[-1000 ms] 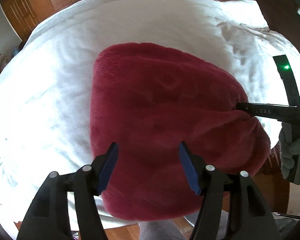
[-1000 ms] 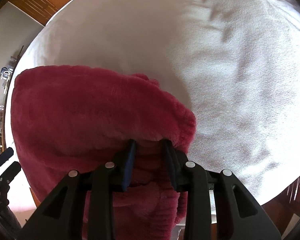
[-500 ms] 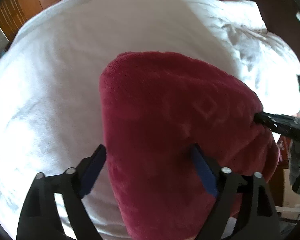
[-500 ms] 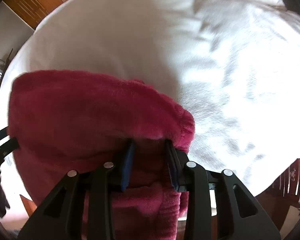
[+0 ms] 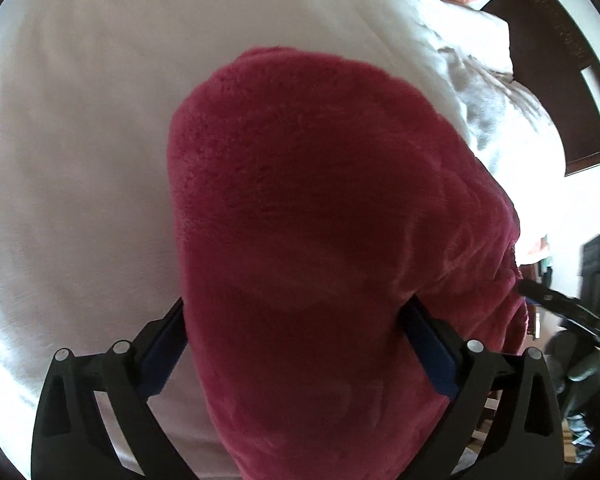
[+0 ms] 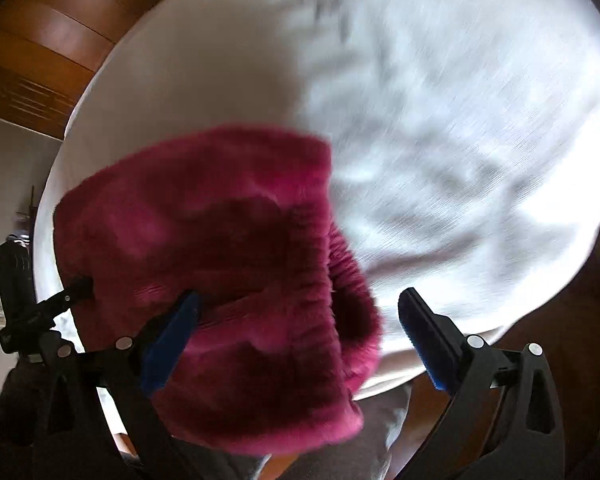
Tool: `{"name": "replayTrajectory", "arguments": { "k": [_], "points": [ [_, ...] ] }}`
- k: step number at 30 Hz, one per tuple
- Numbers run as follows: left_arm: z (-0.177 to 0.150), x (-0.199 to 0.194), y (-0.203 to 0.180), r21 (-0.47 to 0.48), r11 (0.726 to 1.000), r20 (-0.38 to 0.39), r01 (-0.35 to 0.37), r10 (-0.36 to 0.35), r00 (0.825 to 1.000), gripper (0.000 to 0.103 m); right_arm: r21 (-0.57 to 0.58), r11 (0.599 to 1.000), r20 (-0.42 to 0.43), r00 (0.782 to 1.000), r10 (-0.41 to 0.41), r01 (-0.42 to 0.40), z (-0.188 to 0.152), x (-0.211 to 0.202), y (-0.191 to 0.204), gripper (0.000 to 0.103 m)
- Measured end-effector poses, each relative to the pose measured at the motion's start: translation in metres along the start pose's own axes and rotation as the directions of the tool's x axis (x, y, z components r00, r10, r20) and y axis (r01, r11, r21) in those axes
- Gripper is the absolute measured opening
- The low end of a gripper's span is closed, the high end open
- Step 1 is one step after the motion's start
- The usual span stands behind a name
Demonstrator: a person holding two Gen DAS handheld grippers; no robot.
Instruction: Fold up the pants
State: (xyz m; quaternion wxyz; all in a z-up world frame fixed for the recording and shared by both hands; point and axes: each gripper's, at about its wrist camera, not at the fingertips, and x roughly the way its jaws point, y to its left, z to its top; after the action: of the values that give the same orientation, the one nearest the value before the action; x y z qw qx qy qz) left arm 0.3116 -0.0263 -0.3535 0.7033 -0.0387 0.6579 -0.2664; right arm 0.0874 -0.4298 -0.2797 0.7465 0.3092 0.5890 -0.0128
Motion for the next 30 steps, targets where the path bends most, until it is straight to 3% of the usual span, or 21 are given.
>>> {"name": "replayTrajectory", "arguments": {
  "k": [9,15,17,19,21,24,30],
  "points": [
    [-0.003,0.009,0.025,-0.142,0.981,-0.020,0.133,-0.138,0.990,0.098,-0.077,0.994,-0.156,0.986,0.065,-0.078,0.030,0.064,0.021,0.099],
    [-0.017,0.016,0.037,-0.321,0.914,0.018,0.248,-0.256,0.967,0.096,-0.102,0.982,-0.255,0.958,0.128,-0.158,0.035,0.088,0.040,0.064],
    [-0.019,0.011,0.033,-0.331,0.912,0.037,0.242,-0.244,0.969,0.089,-0.128,0.976,-0.288,0.949,0.131,-0.174,0.039,0.084,0.051,0.051],
    [-0.019,0.007,0.031,-0.344,0.907,0.048,0.243,-0.241,0.969,0.077,-0.150,0.968,-0.313,0.939,0.144,-0.199,0.046,0.078,0.057,0.045],
    [-0.018,-0.005,0.034,-0.355,0.902,0.059,0.245,-0.240,0.969,0.062,-0.183,0.956,-0.324,0.932,0.162,-0.230,0.054,0.068,0.065,0.042],
    [-0.016,-0.023,0.031,-0.369,0.893,0.090,0.258,-0.243,0.966,0.049,-0.212,0.936,-0.324,0.924,0.202,-0.279,0.063,0.051,0.076,0.041],
    [0.011,-0.059,0.022,-0.374,0.880,0.202,0.293,-0.232,0.952,0.047,-0.286,0.891,-0.242,0.927,0.288,-0.352,0.110,0.013,0.106,0.041]
  ]
}}
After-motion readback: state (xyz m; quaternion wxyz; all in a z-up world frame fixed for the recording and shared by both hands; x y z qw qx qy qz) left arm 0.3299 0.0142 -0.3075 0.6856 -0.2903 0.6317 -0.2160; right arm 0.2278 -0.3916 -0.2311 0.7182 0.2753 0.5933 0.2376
